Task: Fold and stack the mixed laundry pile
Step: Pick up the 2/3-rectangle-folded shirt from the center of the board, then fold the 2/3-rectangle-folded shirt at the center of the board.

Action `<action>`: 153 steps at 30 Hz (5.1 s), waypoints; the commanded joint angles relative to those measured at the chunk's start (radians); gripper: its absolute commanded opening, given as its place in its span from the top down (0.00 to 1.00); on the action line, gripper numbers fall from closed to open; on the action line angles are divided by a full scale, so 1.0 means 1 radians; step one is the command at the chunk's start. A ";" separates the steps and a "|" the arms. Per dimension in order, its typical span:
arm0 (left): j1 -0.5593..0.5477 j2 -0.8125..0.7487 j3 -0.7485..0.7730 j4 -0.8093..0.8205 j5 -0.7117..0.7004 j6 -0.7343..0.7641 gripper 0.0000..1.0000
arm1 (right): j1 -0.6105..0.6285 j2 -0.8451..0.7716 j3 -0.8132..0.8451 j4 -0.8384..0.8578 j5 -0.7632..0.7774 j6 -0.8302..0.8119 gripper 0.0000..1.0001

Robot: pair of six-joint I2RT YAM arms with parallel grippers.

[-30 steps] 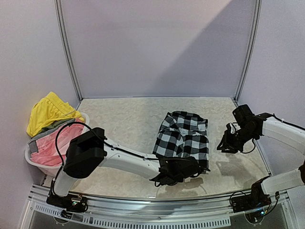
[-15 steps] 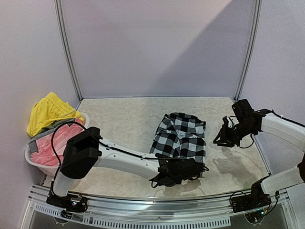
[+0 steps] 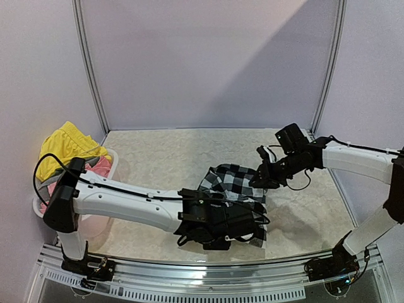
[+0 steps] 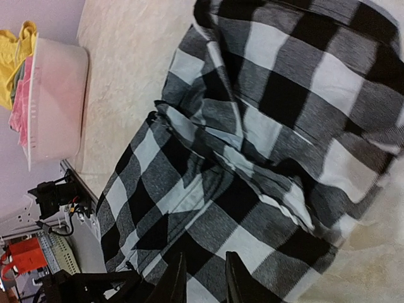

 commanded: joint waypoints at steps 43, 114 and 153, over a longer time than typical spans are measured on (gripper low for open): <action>0.045 -0.020 0.375 -0.441 0.206 0.079 1.00 | 0.283 0.224 -0.009 0.066 -0.020 0.034 0.85; 0.182 -0.051 0.413 -0.357 0.168 0.281 1.00 | -0.061 0.278 0.378 -0.330 -0.221 -0.278 0.93; 0.230 0.090 0.495 -0.269 0.191 0.427 1.00 | -0.005 0.252 0.214 -0.293 -0.150 -0.209 0.92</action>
